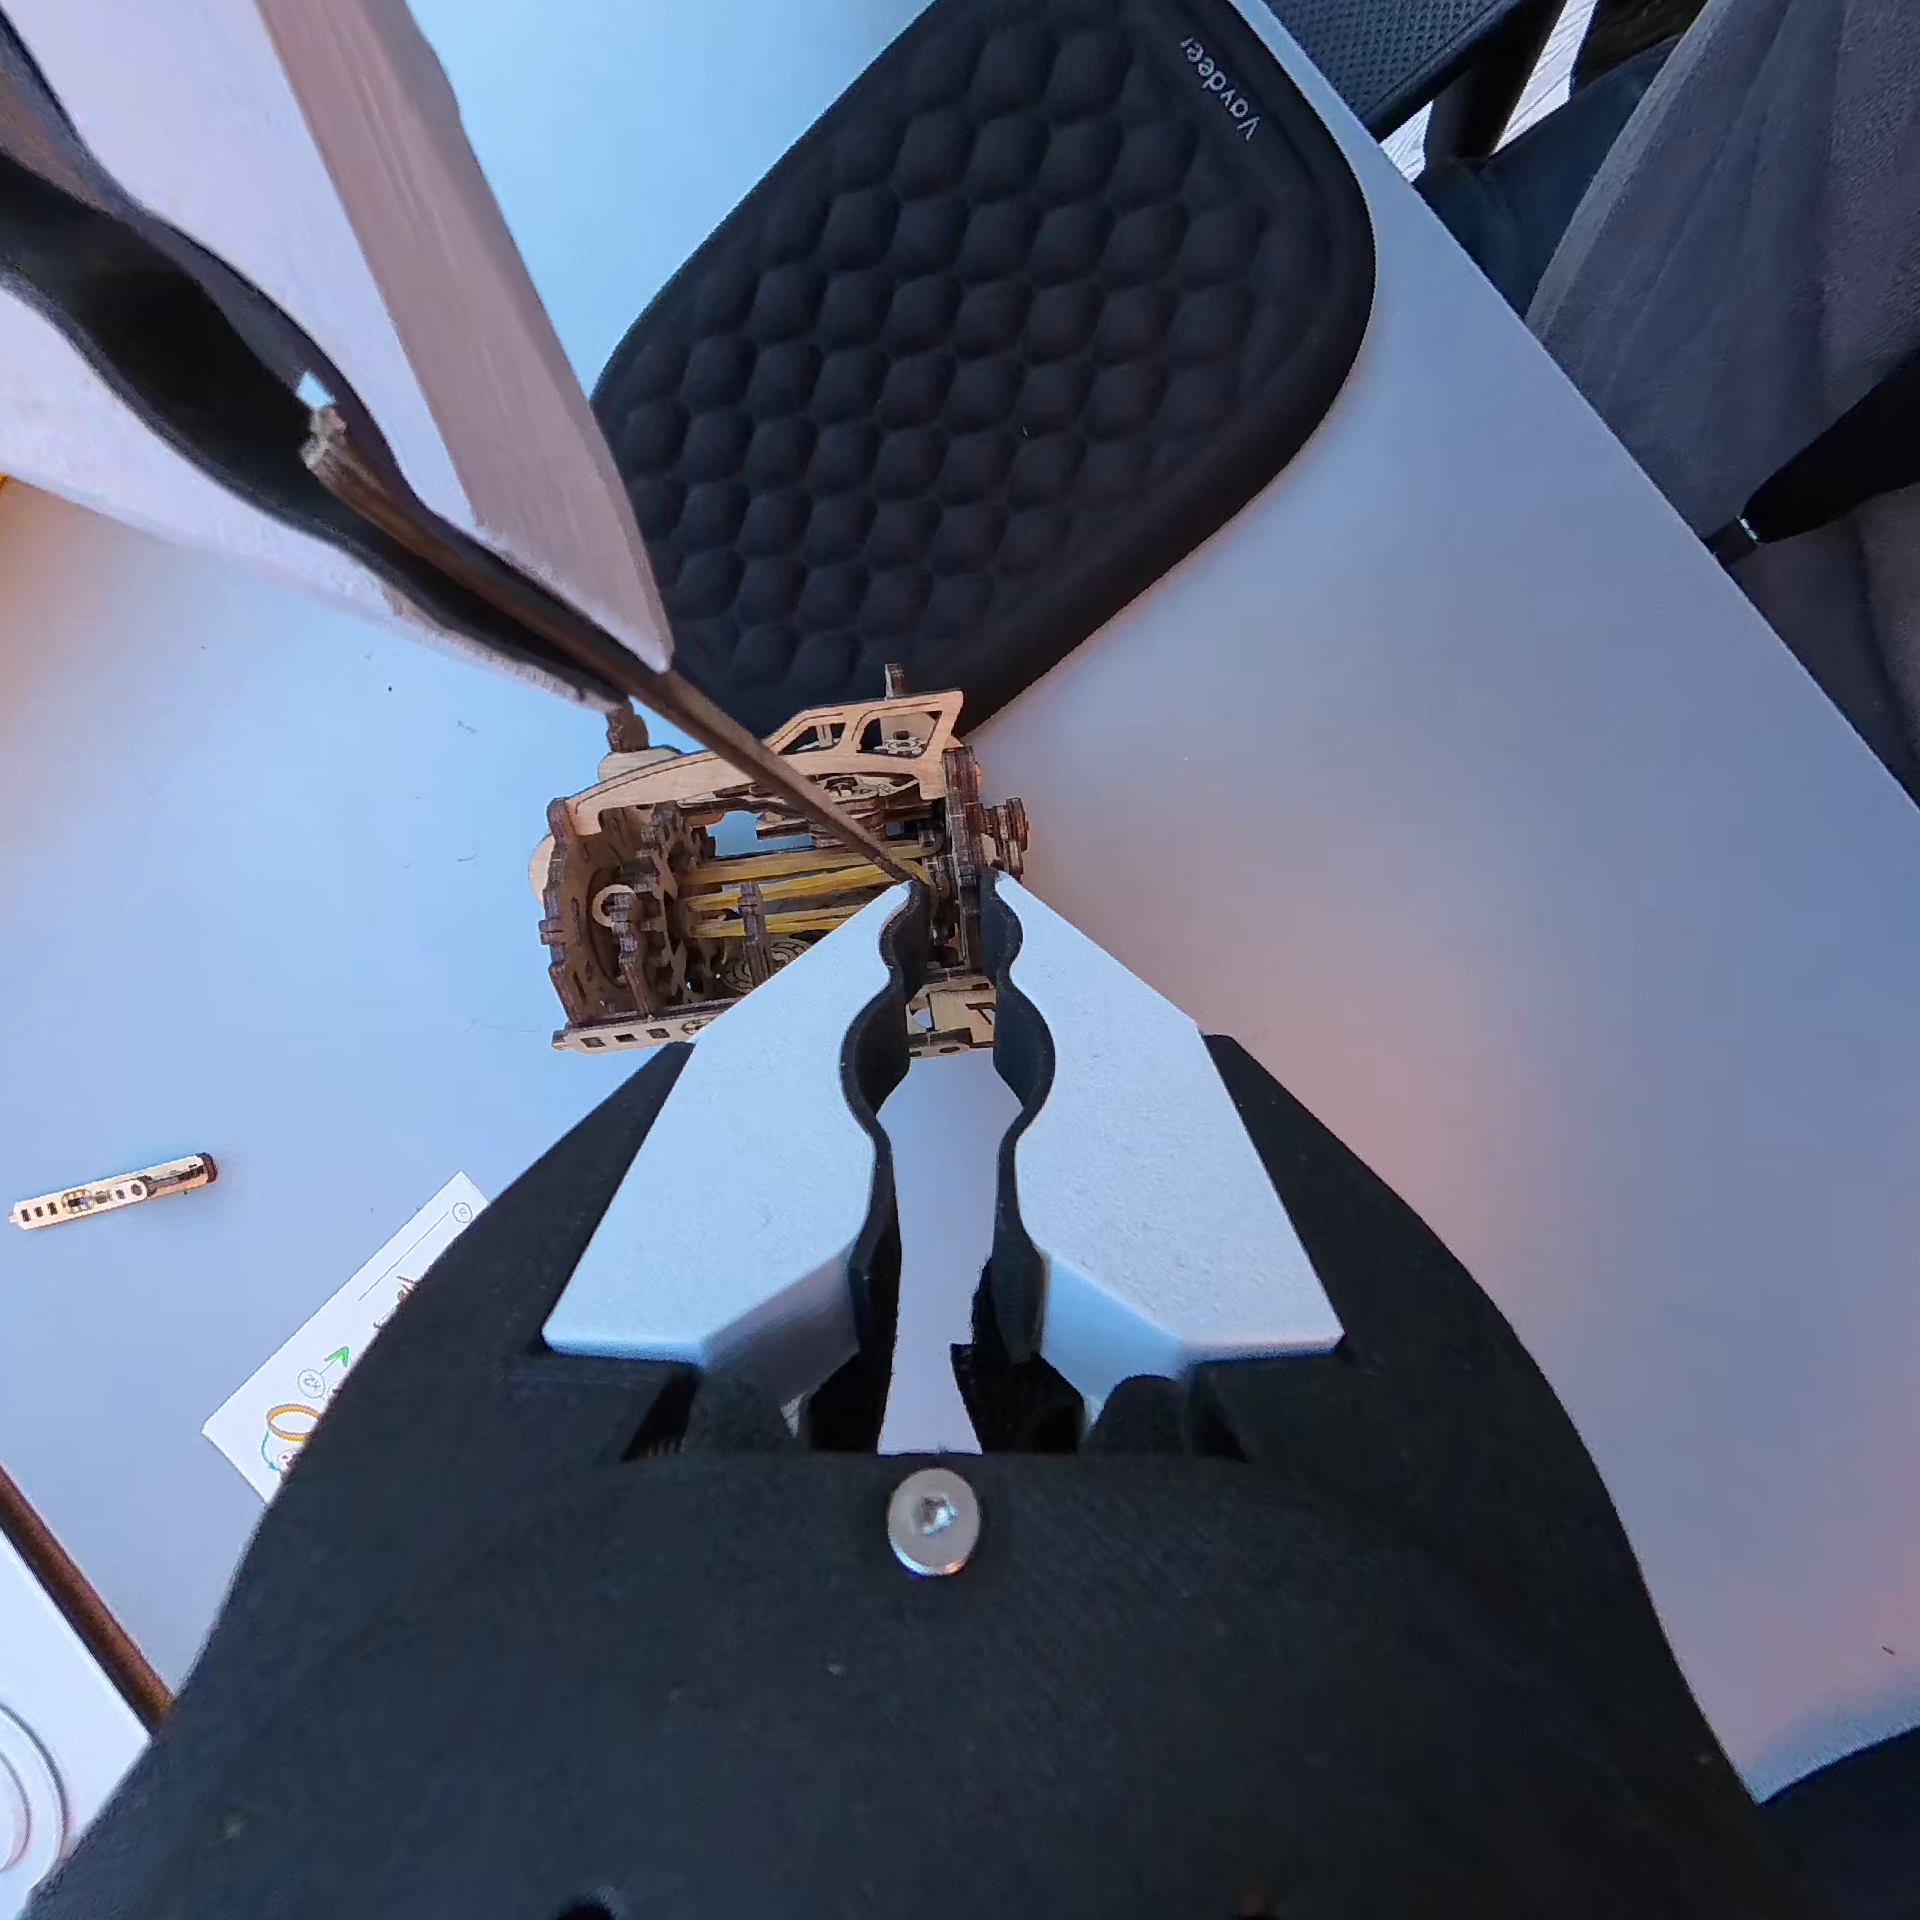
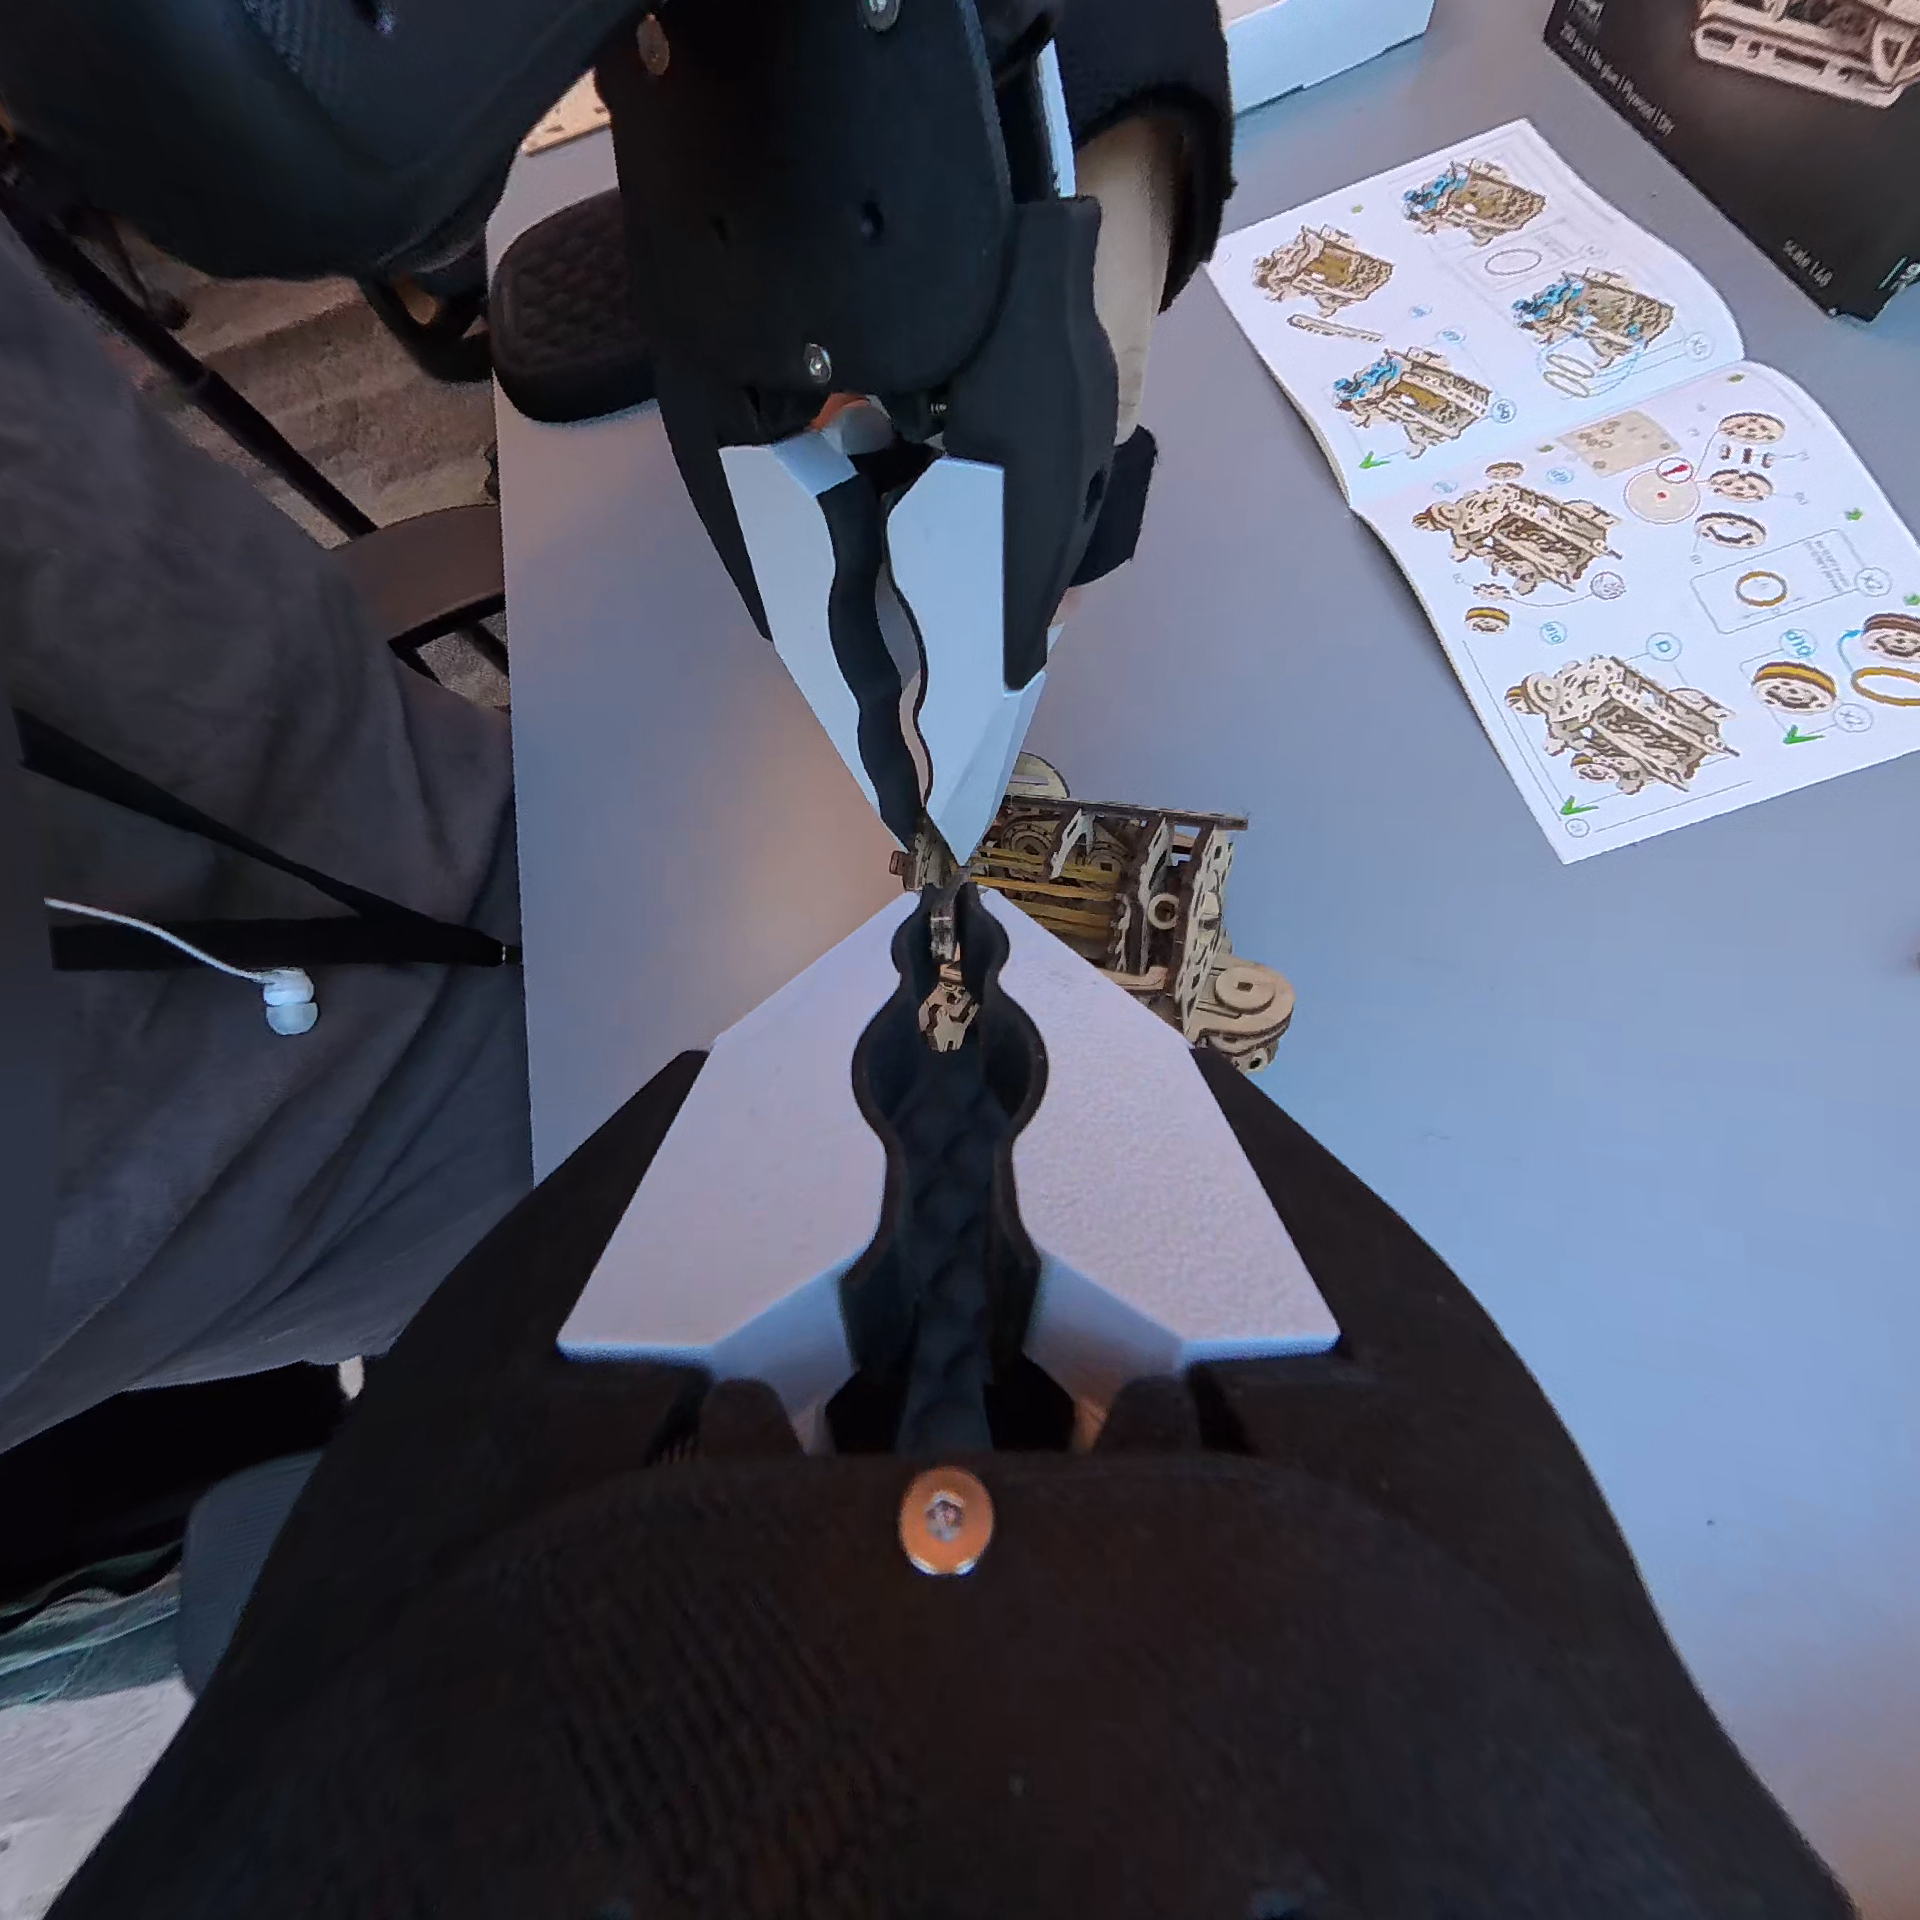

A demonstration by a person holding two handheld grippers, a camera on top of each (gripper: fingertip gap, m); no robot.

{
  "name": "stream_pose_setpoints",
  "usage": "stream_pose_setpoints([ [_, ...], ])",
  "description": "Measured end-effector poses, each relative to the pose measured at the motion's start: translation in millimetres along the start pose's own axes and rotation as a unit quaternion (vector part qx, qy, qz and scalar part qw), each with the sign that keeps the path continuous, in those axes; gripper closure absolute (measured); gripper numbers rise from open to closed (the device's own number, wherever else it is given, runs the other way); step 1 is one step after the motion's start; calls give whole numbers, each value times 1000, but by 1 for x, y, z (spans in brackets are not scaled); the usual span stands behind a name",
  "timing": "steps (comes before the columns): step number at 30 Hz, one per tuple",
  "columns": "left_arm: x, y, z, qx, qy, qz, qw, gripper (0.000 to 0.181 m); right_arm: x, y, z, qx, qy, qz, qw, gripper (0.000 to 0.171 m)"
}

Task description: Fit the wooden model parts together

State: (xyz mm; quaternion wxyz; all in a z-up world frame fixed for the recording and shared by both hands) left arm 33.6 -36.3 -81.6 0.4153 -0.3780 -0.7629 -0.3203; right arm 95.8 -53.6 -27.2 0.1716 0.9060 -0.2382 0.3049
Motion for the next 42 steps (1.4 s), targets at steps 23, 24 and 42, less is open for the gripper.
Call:
stream_pose_setpoints([
  [23,0,-1,0,-2,1,3,1000,174,-5,-28,1,-146,15,-115,983,170],
  [24,0,-1,0,-1,1,3,1000,174,-5,-28,1,-147,16,-114,982,170],
  [42,0,0,-1,-1,0,3,1000,174,-4,-16,-4,-70,50,-73,994,170],
])
Point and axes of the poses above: each gripper's, where its closed fingertips meet, x back along the fingers, z out of its underside, y = z × x across the jaws, the point moved 3 cm from there along x, back along the fingers
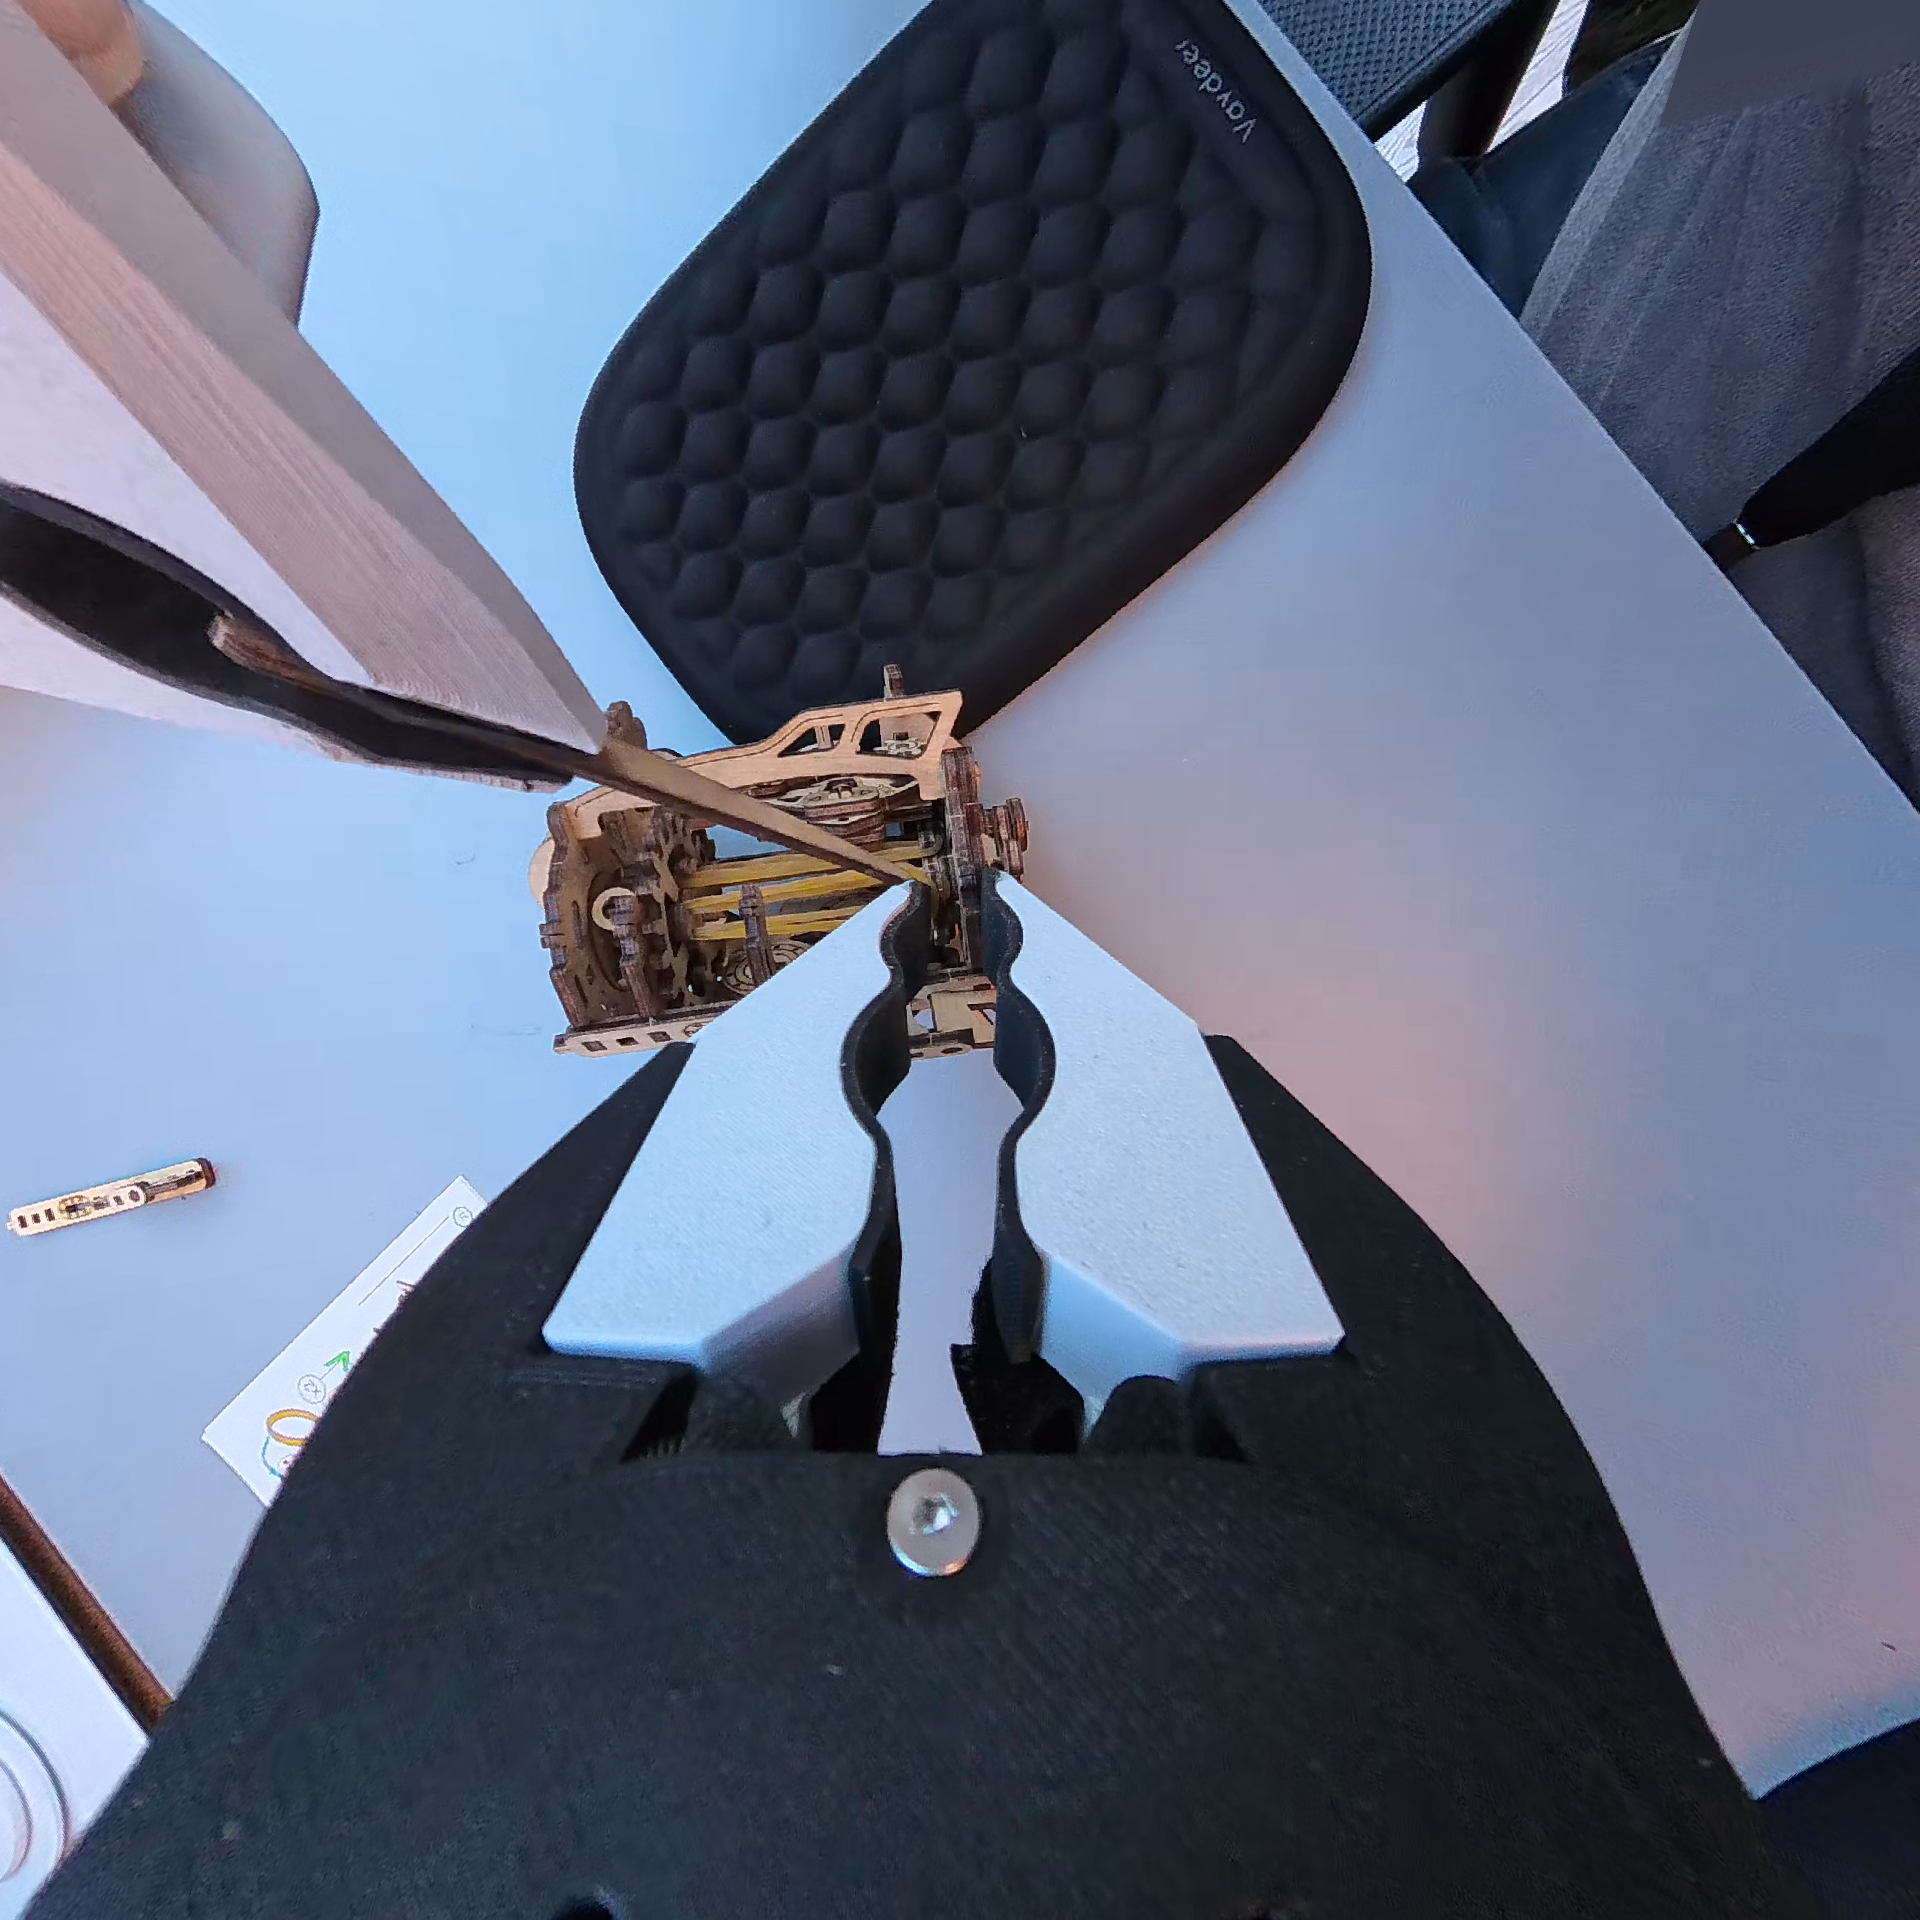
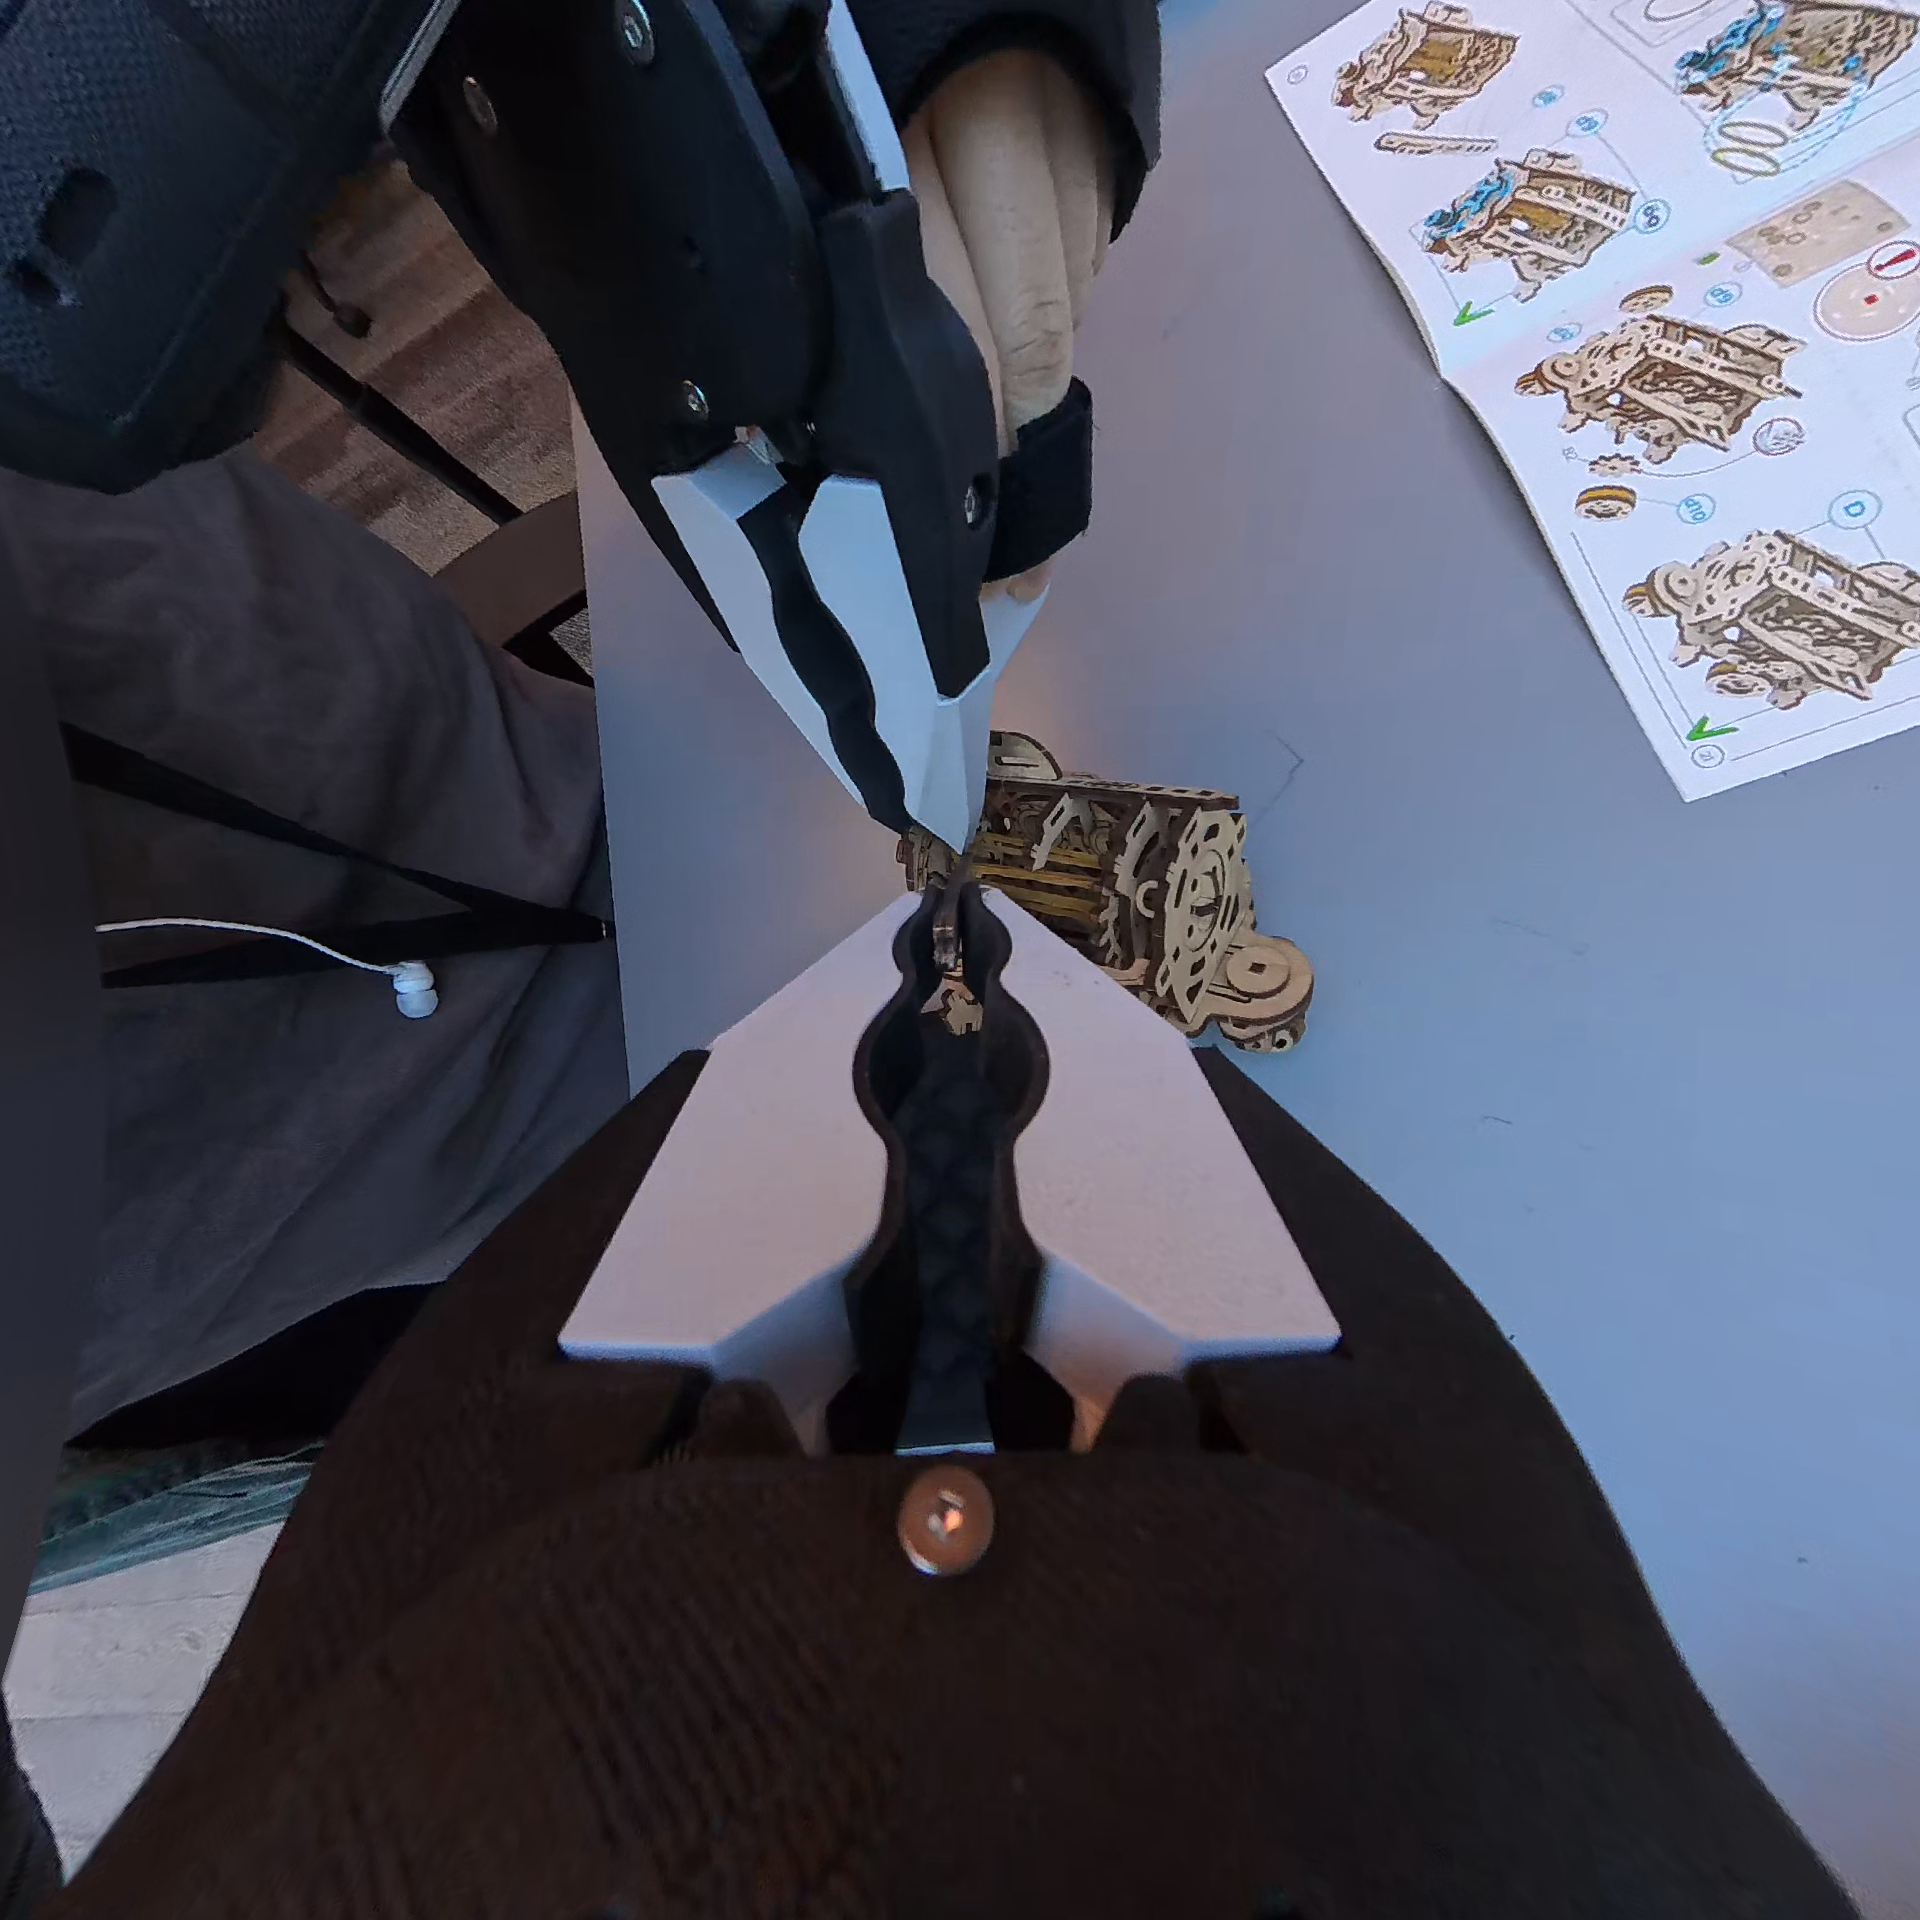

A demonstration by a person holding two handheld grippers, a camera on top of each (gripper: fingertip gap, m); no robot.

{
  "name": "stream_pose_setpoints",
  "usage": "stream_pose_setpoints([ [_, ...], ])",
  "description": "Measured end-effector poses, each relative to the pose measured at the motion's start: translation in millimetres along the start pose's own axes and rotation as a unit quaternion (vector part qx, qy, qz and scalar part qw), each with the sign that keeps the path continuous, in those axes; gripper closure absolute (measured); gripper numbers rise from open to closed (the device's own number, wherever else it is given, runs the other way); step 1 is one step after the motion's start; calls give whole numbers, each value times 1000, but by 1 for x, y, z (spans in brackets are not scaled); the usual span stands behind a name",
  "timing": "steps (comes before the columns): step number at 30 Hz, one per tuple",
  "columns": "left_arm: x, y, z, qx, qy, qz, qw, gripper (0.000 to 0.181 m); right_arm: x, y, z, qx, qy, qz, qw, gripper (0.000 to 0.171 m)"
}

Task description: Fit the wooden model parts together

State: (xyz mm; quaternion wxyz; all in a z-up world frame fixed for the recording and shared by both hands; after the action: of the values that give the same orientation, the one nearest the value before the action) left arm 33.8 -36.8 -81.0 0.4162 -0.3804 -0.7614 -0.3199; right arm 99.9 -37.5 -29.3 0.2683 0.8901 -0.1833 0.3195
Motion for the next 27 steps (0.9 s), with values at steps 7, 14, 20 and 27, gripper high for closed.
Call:
stream_pose_setpoints([
  [7,0,0,0,0,-2,0,1000,174,0,2,0,18,3,3,1000,170],
  [14,0,0,0,0,-2,1,1000,174,-1,5,-2,40,10,6,999,170],
  [20,0,0,0,0,-2,1,1000,174,-1,9,-2,57,17,19,998,170],
  [27,0,-1,0,-1,-2,0,1000,174,-2,12,-4,80,26,36,996,170],
])
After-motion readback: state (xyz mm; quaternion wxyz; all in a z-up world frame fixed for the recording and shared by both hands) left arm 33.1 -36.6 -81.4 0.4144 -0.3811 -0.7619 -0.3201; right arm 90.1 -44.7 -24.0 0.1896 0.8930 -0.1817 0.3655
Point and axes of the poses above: each gripper's, where its closed fingertips meet, x back along the fingers, z out of its underside, y = z × x across the jaws, the point moved 3 cm from there along x, back along the fingers
